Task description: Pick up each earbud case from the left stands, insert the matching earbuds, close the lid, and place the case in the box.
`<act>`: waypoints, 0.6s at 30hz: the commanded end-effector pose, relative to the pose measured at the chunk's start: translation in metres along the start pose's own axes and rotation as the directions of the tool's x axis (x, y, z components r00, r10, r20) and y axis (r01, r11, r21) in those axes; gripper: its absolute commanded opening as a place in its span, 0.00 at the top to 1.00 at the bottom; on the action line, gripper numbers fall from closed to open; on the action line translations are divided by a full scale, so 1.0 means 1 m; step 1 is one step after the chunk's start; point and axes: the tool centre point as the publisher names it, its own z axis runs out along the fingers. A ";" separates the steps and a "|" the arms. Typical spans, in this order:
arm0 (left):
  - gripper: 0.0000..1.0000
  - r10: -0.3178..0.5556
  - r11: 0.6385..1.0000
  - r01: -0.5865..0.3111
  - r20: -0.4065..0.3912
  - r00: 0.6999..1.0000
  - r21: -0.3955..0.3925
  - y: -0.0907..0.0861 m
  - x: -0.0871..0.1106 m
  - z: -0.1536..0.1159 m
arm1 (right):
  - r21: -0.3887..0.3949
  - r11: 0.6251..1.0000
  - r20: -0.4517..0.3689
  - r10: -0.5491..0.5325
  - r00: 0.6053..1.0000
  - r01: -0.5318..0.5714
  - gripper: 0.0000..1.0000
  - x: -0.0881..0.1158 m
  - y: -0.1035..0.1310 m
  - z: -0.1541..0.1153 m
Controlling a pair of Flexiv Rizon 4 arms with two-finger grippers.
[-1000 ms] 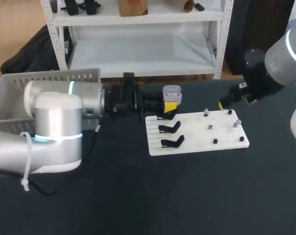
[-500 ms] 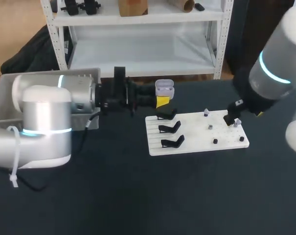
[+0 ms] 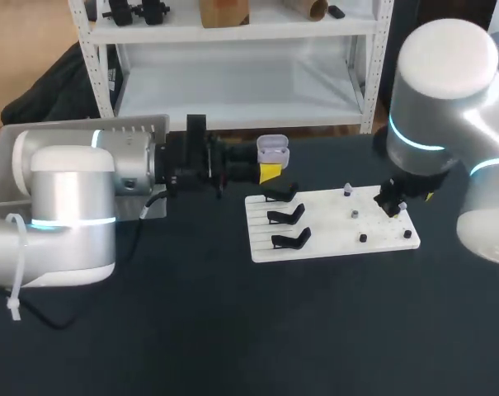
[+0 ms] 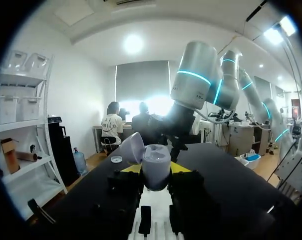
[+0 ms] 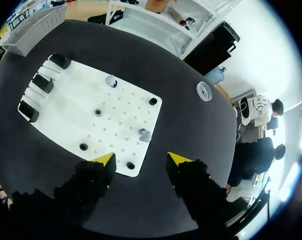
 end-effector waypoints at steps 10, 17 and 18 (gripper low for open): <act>1.00 0.001 1.000 -0.001 0.001 1.000 -0.009 -0.002 0.000 0.001 | -0.079 0.997 -0.073 -0.028 0.997 0.022 0.50 -0.007 -0.001 0.020; 1.00 0.001 1.000 -0.001 0.001 1.000 -0.009 -0.002 0.000 0.001 | -0.113 0.993 -0.095 -0.035 0.995 0.024 0.52 -0.012 -0.001 0.028; 1.00 0.001 1.000 -0.001 0.001 1.000 -0.009 -0.002 0.000 0.001 | -0.116 0.993 -0.099 -0.033 0.995 0.022 0.51 -0.012 0.000 0.028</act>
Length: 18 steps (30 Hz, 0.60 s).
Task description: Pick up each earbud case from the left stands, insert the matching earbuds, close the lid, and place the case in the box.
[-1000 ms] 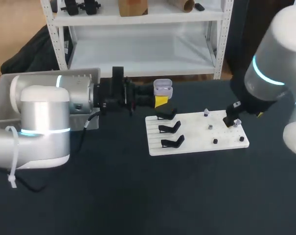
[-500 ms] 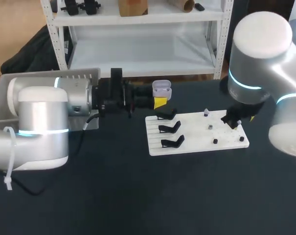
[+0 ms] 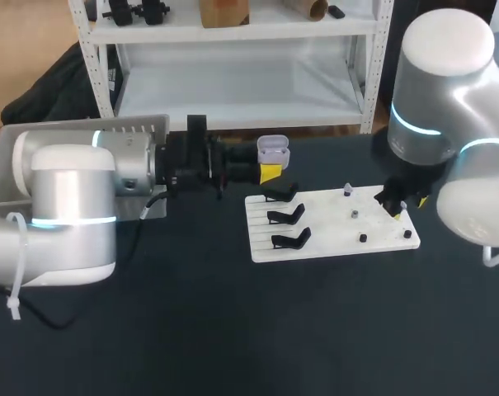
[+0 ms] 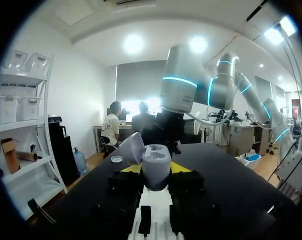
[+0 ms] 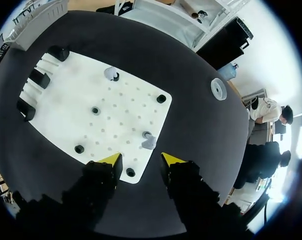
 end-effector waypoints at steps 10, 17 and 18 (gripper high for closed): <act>1.00 0.002 1.000 -0.002 0.002 1.000 -0.006 -0.002 0.000 0.000 | -0.024 0.999 -0.046 0.020 0.999 -0.021 0.53 -0.010 -0.003 0.013; 1.00 0.002 1.000 -0.002 0.002 1.000 -0.006 -0.002 0.000 0.000 | -0.023 0.999 -0.059 0.032 0.998 -0.033 0.56 -0.006 -0.004 0.018; 1.00 0.002 1.000 -0.002 0.002 1.000 -0.006 -0.002 0.000 0.000 | -0.023 0.999 -0.059 0.034 0.998 -0.035 0.55 -0.005 -0.005 0.018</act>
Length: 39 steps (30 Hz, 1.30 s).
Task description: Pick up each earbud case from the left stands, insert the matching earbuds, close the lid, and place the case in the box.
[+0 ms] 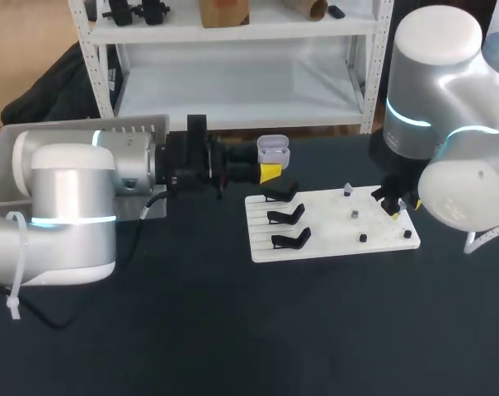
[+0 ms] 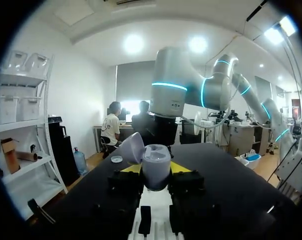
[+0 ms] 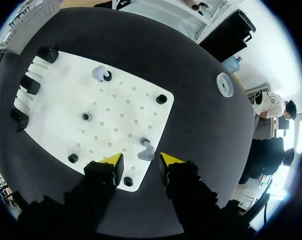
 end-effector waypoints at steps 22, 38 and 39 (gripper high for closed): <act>1.00 0.002 1.000 -0.002 0.003 1.000 -0.006 -0.002 0.000 0.000 | -0.003 0.999 -0.006 0.042 0.999 -0.042 0.65 -0.004 -0.002 0.005; 1.00 0.002 1.000 -0.002 0.003 1.000 -0.006 -0.002 0.000 0.000 | 0.022 0.998 -0.032 0.064 0.997 -0.063 1.00 -0.001 -0.002 -0.009; 1.00 0.002 1.000 -0.002 0.003 1.000 -0.006 -0.002 0.000 0.000 | 0.029 0.998 -0.038 0.063 0.997 -0.062 1.00 0.000 -0.002 -0.016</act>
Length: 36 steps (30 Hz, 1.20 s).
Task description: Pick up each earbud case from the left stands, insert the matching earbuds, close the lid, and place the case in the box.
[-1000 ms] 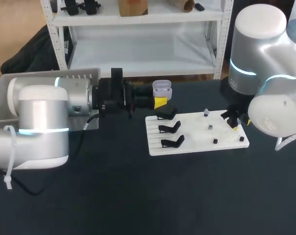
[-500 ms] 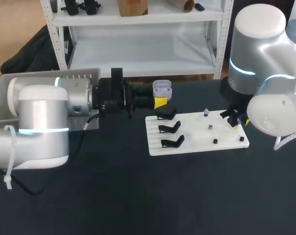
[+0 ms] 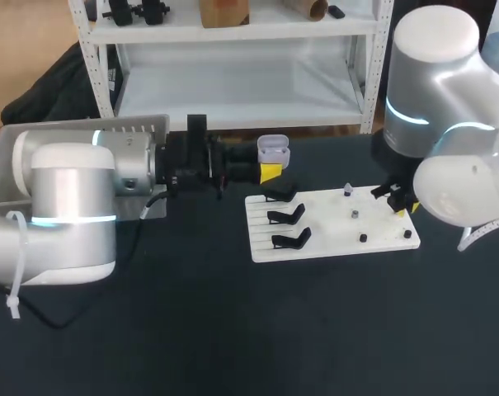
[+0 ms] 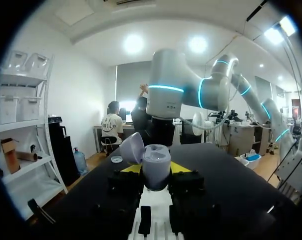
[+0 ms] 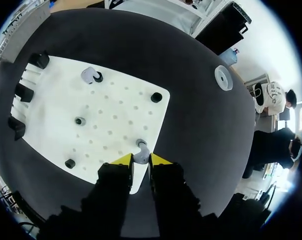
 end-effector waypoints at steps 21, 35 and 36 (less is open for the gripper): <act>1.00 0.002 1.000 -0.002 0.003 1.000 -0.005 -0.001 0.001 0.000 | -0.018 1.000 -0.026 -0.011 1.000 0.011 1.00 0.013 0.064 -0.163; 1.00 0.002 1.000 -0.002 0.003 1.000 -0.005 -0.001 0.001 0.000 | -0.045 0.998 0.033 -0.053 0.998 0.054 1.00 0.018 0.084 -0.194; 1.00 0.002 1.000 -0.002 0.003 1.000 -0.005 -0.001 0.001 0.000 | -0.045 0.998 0.033 -0.053 0.998 0.054 1.00 0.018 0.084 -0.194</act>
